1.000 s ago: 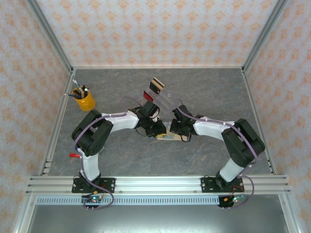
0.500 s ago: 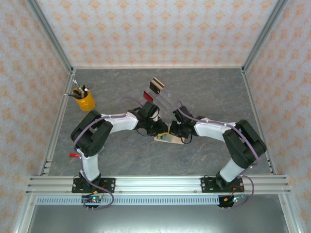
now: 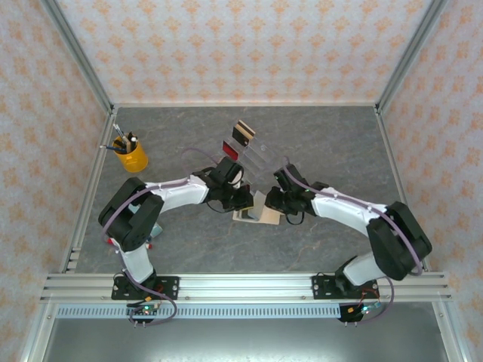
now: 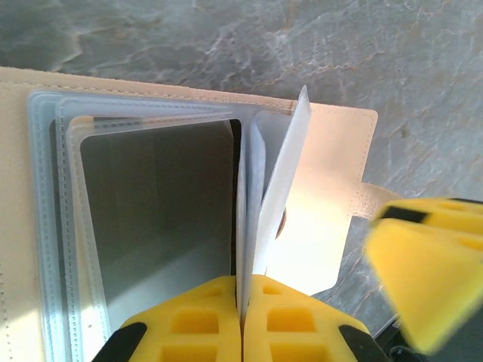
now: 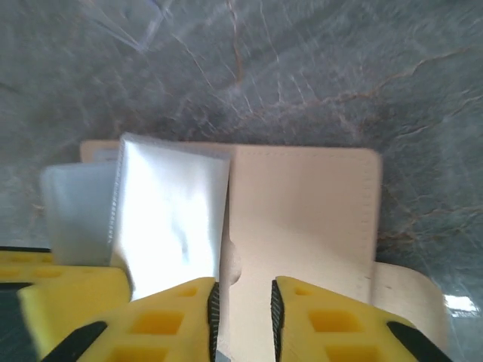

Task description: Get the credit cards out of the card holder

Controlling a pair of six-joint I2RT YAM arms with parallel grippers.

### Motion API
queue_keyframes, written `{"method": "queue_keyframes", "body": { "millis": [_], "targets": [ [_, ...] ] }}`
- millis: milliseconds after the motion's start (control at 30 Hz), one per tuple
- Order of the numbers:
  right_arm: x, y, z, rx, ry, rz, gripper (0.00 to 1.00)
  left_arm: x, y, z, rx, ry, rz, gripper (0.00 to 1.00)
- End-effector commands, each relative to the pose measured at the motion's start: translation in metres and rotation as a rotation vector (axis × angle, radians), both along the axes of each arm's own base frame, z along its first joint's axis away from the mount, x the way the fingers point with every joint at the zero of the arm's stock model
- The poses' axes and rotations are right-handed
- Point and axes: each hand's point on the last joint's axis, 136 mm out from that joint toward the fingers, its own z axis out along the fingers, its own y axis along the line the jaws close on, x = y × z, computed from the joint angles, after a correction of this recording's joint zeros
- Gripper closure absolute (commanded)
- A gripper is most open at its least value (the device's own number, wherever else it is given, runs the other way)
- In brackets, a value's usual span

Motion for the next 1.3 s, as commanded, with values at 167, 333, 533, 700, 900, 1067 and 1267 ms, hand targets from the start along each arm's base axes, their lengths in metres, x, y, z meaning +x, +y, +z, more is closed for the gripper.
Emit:
{"method": "queue_keyframes", "body": {
  "millis": [167, 333, 533, 700, 900, 1067, 1267],
  "targets": [
    [0.005, -0.028, 0.028, -0.054, -0.127, -0.106, 0.63, -0.008, -0.008, 0.019, -0.065, -0.044, -0.050, 0.68],
    [0.008, -0.038, 0.038, -0.054, -0.173, -0.167, 0.61, -0.005, -0.035, 0.039, -0.171, -0.092, -0.075, 0.55],
    [0.009, -0.048, 0.044, -0.048, -0.211, -0.223, 0.60, -0.001, -0.046, 0.032, -0.164, -0.094, -0.054, 0.51],
    [0.008, -0.047, 0.041, -0.046, -0.210, -0.220, 0.60, 0.001, -0.038, 0.004, -0.107, -0.041, 0.026, 0.50],
    [0.008, -0.044, 0.042, -0.032, -0.209, -0.210, 0.60, 0.002, -0.044, 0.000, -0.133, -0.034, 0.034, 0.49],
    [0.007, -0.037, 0.043, -0.022, -0.194, -0.168, 0.61, 0.004, -0.036, 0.008, -0.092, -0.069, 0.040, 0.51],
    [0.004, -0.013, 0.031, 0.021, -0.118, -0.070, 0.70, 0.010, -0.016, 0.019, -0.036, -0.118, 0.065, 0.60]
  ]
}}
